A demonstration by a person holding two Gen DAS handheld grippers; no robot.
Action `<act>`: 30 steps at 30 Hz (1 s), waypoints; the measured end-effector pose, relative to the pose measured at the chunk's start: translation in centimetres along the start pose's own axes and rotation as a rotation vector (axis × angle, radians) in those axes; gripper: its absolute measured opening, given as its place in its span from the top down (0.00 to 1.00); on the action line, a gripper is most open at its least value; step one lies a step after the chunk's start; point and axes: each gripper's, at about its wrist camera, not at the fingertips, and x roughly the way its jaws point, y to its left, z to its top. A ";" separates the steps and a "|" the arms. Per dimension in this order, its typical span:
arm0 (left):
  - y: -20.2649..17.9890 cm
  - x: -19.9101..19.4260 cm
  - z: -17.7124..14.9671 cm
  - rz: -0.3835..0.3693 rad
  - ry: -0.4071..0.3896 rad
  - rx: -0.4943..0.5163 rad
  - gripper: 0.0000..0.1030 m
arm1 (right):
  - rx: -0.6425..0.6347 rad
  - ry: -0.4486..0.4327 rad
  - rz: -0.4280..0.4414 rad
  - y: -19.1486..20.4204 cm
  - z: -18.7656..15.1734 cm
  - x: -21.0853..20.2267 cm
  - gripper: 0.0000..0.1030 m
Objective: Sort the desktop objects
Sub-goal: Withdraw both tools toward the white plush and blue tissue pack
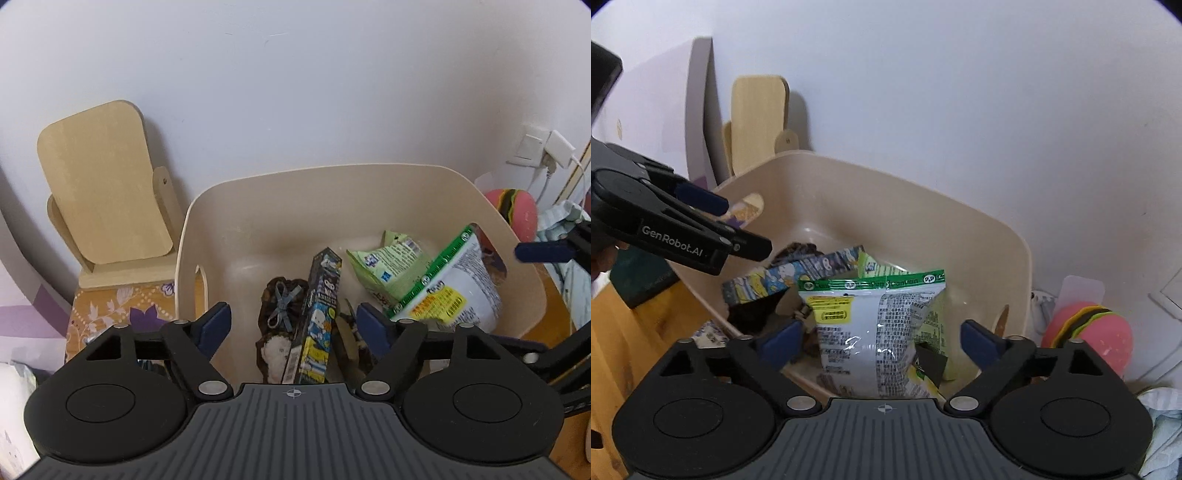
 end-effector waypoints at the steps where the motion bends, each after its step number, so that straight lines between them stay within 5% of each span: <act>1: 0.1 -0.3 -0.1 -0.002 -0.001 0.003 0.26 | 0.004 -0.011 0.000 -0.1 -0.2 -0.7 0.01; 12: 1.7 -4.7 -2.7 0.064 -0.152 0.063 0.26 | 0.070 -0.086 0.011 -1.9 -2.9 -5.9 0.00; 22: 4.3 -4.5 -6.8 0.049 -0.049 0.030 0.22 | 0.183 0.023 0.038 -2.9 -7.6 -6.1 0.00; 30: 2.4 -2.9 -9.5 0.016 0.023 0.027 0.22 | 0.147 0.108 0.095 -0.6 -9.8 -4.2 0.00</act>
